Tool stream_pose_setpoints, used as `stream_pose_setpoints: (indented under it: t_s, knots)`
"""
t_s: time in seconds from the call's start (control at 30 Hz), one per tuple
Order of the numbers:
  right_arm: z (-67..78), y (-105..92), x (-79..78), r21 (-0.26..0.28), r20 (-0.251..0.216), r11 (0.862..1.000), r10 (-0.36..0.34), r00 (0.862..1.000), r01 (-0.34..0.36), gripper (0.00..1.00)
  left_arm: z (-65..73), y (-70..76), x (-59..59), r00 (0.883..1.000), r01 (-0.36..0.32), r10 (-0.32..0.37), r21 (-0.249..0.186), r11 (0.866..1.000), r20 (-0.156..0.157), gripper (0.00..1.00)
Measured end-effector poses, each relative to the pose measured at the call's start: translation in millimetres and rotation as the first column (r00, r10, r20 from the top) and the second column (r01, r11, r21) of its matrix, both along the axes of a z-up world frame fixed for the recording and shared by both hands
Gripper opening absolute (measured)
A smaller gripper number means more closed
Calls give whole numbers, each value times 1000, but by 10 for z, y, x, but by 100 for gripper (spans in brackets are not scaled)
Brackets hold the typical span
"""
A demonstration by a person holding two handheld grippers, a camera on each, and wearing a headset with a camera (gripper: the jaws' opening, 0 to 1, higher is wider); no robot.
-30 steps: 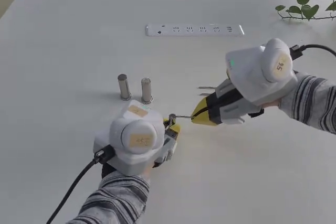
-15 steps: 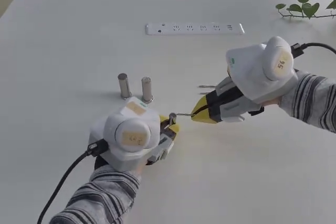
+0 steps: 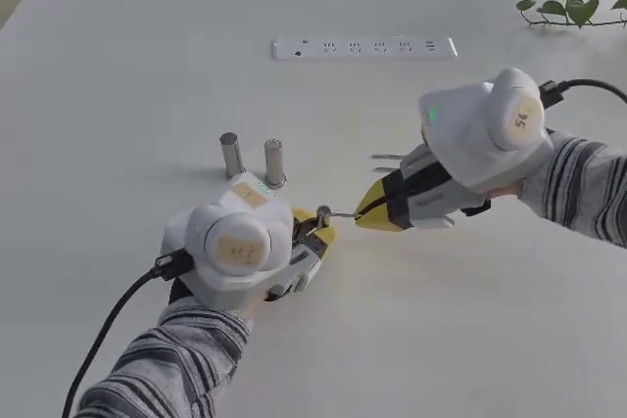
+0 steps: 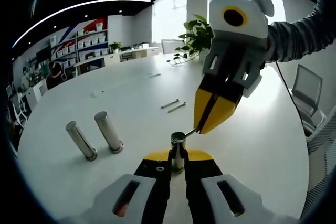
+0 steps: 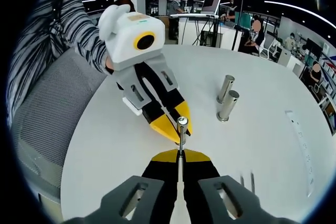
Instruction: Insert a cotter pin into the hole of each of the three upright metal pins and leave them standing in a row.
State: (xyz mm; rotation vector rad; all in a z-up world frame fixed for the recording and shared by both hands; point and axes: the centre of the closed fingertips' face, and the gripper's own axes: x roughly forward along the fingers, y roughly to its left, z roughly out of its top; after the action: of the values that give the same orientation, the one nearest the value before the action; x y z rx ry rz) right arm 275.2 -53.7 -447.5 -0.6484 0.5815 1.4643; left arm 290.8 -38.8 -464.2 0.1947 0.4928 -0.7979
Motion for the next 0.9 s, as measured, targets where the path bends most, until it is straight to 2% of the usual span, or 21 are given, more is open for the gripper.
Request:
stream_pose_setpoints:
  t_s: [0.2,0.27,0.57,0.9]
  knots:
    - [-11,21,35,2,0,1000,-3,1000,3,0,-4,16,-3,1000,-3,3,-1,1000,1,5]
    - [-15,22,35,1,-17,1000,-22,1000,22,0,-5,18,-2,1000,-6,6,-1,1000,0,5]
    - [46,77,32,20,-4,1000,-11,1000,11,0,-15,7,0,1000,-7,7,-6,1000,-5,5]
    - [5,122,51,-1,15,1000,-13,1000,13,0,-35,4,-12,999,-37,37,-2,999,-6,6]
